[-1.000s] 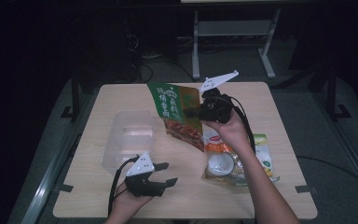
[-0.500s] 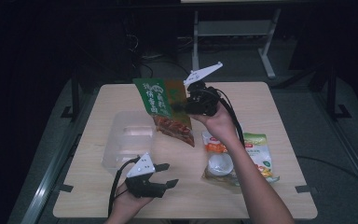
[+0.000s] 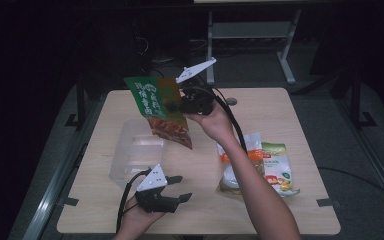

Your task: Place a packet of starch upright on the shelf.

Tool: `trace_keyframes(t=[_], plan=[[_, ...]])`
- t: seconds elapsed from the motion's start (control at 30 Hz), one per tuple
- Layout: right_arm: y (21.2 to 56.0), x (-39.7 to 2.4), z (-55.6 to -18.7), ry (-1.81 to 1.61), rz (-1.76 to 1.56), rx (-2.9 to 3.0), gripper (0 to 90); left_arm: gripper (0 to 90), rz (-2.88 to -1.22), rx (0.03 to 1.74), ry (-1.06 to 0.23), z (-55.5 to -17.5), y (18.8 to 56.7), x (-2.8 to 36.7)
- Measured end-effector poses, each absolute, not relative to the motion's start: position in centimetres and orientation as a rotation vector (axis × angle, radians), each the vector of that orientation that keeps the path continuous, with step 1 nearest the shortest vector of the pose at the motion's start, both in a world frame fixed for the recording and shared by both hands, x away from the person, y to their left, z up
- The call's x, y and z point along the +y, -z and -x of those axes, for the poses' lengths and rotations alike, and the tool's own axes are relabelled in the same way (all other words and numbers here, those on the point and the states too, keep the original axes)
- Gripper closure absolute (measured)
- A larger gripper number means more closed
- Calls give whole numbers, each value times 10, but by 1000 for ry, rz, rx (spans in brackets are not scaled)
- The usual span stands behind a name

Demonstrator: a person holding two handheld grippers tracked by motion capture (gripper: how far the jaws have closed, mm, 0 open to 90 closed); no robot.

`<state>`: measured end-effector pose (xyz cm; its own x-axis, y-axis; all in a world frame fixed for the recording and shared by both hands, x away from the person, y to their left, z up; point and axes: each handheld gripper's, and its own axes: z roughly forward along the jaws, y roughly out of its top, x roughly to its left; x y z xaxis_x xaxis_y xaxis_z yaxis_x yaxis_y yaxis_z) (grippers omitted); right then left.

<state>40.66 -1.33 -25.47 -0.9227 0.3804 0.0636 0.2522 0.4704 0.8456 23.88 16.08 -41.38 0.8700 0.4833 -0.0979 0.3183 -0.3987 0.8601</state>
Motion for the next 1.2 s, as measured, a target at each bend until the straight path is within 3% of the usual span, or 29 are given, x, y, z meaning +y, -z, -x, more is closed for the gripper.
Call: trace_keyframes(t=[0.73, 1.2], plan=[[276, 50, -446, -1494, -580, 2586, 897, 372, -2038, 570, -211, -241, 413, 164], [318, 73, -465, -1552, -617, 2610, 897, 372, -2039, 564, -217, -241, 413, 165]])
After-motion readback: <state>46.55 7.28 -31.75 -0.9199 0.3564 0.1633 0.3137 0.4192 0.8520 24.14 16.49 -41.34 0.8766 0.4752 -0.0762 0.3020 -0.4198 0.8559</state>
